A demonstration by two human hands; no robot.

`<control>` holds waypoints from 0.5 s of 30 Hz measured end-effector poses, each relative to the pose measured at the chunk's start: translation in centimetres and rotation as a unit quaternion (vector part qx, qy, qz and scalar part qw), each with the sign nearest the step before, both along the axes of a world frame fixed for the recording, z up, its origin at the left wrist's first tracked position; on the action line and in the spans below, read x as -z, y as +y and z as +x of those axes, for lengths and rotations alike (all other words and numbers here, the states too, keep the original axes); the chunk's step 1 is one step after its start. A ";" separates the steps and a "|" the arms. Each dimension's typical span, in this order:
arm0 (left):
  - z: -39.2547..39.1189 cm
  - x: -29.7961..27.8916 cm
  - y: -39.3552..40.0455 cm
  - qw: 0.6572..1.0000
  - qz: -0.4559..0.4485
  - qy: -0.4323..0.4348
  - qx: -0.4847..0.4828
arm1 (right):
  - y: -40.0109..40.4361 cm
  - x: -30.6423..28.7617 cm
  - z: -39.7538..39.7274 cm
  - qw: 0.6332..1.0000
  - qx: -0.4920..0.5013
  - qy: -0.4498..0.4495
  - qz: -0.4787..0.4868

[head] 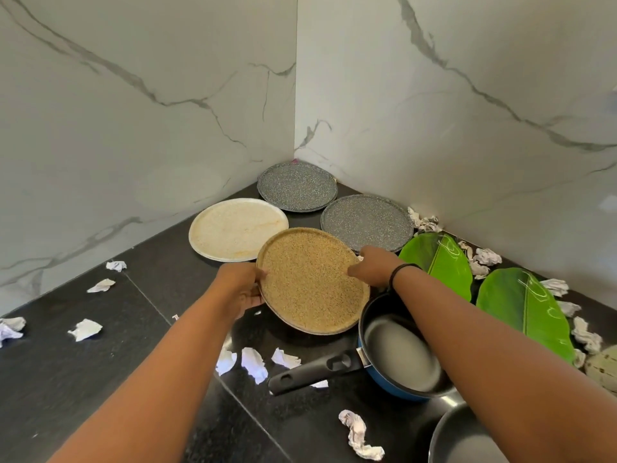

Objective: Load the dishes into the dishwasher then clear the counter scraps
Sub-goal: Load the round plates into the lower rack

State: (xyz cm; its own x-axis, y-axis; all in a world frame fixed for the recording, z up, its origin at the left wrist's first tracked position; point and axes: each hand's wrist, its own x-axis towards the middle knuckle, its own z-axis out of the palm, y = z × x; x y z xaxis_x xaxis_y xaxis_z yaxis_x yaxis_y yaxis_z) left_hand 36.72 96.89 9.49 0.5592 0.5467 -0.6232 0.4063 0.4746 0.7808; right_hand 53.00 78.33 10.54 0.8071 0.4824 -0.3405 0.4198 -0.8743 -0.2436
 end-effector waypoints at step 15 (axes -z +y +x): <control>-1.9 -8.5 -2.7 0.974 0.001 -0.217 -0.059 | -5.1 -6.7 -4.6 0.935 0.127 0.015 0.331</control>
